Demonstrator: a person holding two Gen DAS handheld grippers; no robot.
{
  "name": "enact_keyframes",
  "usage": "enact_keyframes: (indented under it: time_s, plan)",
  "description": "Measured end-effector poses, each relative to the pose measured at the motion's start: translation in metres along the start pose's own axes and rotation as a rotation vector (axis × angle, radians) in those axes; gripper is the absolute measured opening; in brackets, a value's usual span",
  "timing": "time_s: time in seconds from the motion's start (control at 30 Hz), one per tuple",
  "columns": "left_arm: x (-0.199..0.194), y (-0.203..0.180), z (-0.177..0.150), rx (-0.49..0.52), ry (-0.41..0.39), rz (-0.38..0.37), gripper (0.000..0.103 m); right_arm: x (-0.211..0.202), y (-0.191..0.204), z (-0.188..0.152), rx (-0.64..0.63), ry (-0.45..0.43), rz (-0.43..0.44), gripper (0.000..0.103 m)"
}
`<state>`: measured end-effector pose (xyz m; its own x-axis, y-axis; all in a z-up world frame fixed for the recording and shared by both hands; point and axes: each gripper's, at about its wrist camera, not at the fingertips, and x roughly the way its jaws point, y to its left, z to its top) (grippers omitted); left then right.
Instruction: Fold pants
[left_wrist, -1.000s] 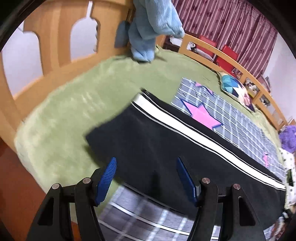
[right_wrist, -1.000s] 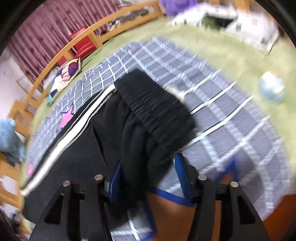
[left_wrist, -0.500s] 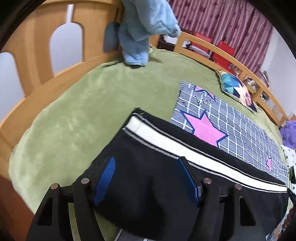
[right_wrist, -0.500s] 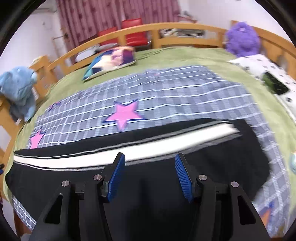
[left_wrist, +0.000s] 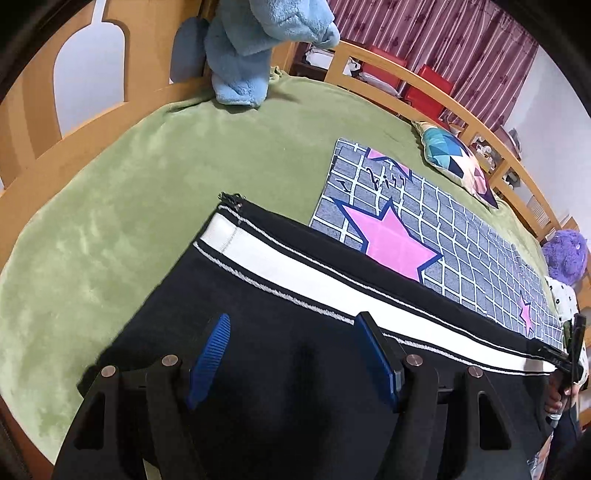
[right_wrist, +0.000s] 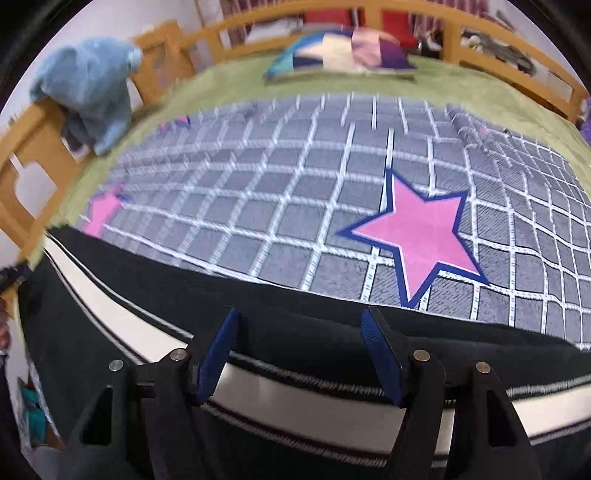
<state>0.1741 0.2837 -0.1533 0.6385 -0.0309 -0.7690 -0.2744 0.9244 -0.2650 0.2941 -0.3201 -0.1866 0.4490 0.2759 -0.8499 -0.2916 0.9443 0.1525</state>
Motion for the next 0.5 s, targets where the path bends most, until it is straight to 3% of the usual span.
enact_keyframes:
  time_s: [0.03, 0.1, 0.17, 0.33, 0.47, 0.5]
  plan:
    - [0.0, 0.001, 0.002, 0.008, -0.002, 0.01, 0.068, 0.006, 0.002, -0.001, -0.032, 0.023, -0.011, 0.067]
    - [-0.001, 0.001, 0.006, 0.026, -0.006, 0.032, 0.068, 0.01, 0.007, -0.004, -0.085, 0.043, -0.035, 0.053]
    - [0.0, 0.002, 0.012, 0.055, -0.011, 0.054, 0.068, 0.011, 0.014, -0.009, -0.144, 0.052, -0.108, 0.013]
    - [0.015, 0.002, 0.03, 0.117, -0.027, 0.178, 0.068, -0.003, 0.018, -0.019, -0.162, -0.009, -0.114, 0.006]
    - [0.04, 0.015, 0.05, 0.083, 0.009, 0.155, 0.067, -0.01, 0.017, -0.021, -0.13, -0.05, -0.13, 0.006]
    - [0.051, 0.018, 0.056, 0.091, 0.027, 0.144, 0.059, -0.01, 0.016, -0.021, -0.122, -0.054, -0.13, 0.006]
